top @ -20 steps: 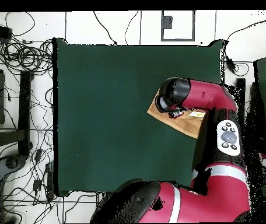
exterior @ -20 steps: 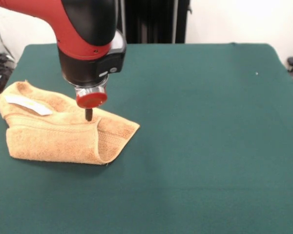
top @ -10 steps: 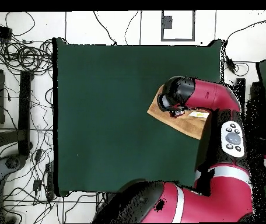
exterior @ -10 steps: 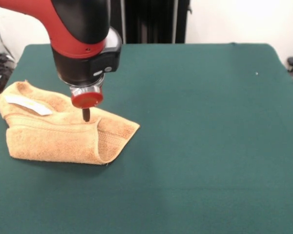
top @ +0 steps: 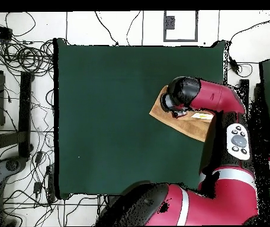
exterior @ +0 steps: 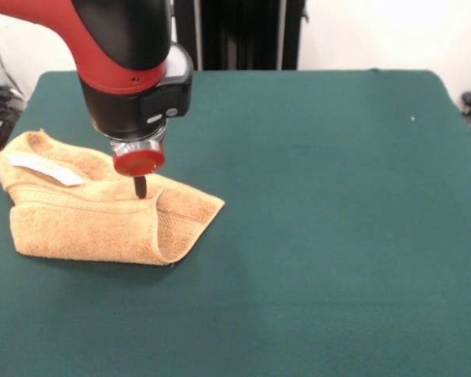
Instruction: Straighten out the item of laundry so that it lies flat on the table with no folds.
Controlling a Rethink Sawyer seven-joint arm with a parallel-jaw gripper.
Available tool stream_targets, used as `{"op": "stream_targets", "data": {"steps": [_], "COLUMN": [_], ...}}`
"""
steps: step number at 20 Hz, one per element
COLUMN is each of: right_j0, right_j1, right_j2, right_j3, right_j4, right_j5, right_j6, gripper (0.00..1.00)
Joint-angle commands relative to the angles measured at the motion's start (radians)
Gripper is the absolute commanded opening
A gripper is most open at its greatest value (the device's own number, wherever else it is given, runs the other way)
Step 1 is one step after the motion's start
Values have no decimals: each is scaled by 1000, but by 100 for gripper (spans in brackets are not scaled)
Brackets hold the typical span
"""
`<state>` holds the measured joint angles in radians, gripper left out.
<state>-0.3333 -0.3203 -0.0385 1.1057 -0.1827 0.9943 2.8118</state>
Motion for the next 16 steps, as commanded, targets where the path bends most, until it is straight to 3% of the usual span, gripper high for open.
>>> {"op": "stream_targets", "data": {"steps": [1,16], "right_j0": [13,25], "right_j1": [100,130], "right_j2": [87,71], "right_j3": [88,101], "right_j4": [51,63], "right_j5": [-112,-166], "right_j6": [54,55], "gripper": [100,100]}}
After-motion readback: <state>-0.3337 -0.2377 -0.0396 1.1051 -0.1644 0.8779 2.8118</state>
